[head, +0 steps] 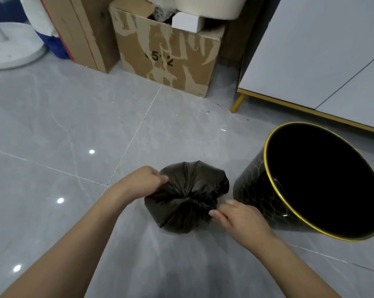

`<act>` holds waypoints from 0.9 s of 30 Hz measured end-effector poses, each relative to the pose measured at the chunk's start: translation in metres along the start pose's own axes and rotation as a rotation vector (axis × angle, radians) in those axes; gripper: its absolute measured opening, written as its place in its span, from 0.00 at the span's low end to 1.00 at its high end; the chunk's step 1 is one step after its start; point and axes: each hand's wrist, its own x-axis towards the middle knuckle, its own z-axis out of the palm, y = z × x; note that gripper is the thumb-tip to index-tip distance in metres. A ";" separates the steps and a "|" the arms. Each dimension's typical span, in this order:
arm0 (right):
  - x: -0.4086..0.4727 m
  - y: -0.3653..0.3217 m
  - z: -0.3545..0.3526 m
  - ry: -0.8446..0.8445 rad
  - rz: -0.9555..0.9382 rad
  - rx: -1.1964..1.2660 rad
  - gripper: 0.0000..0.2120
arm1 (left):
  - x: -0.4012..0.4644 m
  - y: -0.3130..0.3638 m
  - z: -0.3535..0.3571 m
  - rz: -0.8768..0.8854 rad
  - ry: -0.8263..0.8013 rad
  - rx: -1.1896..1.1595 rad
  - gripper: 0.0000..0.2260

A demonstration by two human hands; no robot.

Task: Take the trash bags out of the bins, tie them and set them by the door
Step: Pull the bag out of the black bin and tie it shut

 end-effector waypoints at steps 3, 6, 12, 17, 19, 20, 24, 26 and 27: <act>-0.007 0.014 0.003 -0.070 0.157 0.173 0.20 | 0.006 -0.006 -0.005 0.012 0.244 -0.063 0.19; 0.001 0.007 0.006 -0.090 0.330 0.400 0.22 | 0.003 -0.004 0.007 0.071 0.338 -0.079 0.19; 0.010 -0.002 -0.009 -0.297 0.719 1.927 0.14 | 0.005 -0.013 0.018 0.148 0.383 -0.617 0.14; 0.023 -0.009 -0.023 -0.028 0.675 2.188 0.14 | -0.006 -0.016 0.034 0.303 0.224 -0.315 0.14; 0.028 -0.014 -0.024 0.068 0.645 2.154 0.14 | -0.020 -0.010 0.042 0.405 -0.034 -0.188 0.12; 0.031 -0.018 -0.021 0.090 0.620 2.096 0.13 | -0.026 -0.008 0.045 0.461 -0.125 -0.114 0.12; 0.042 -0.036 -0.003 0.121 0.515 1.598 0.12 | -0.038 -0.011 0.060 0.650 -0.269 0.222 0.08; 0.043 -0.040 0.010 0.116 0.435 1.250 0.11 | -0.038 -0.016 0.061 0.637 -0.225 0.324 0.06; 0.043 -0.041 0.015 0.094 0.388 1.107 0.10 | -0.038 -0.019 0.059 0.628 -0.171 0.346 0.06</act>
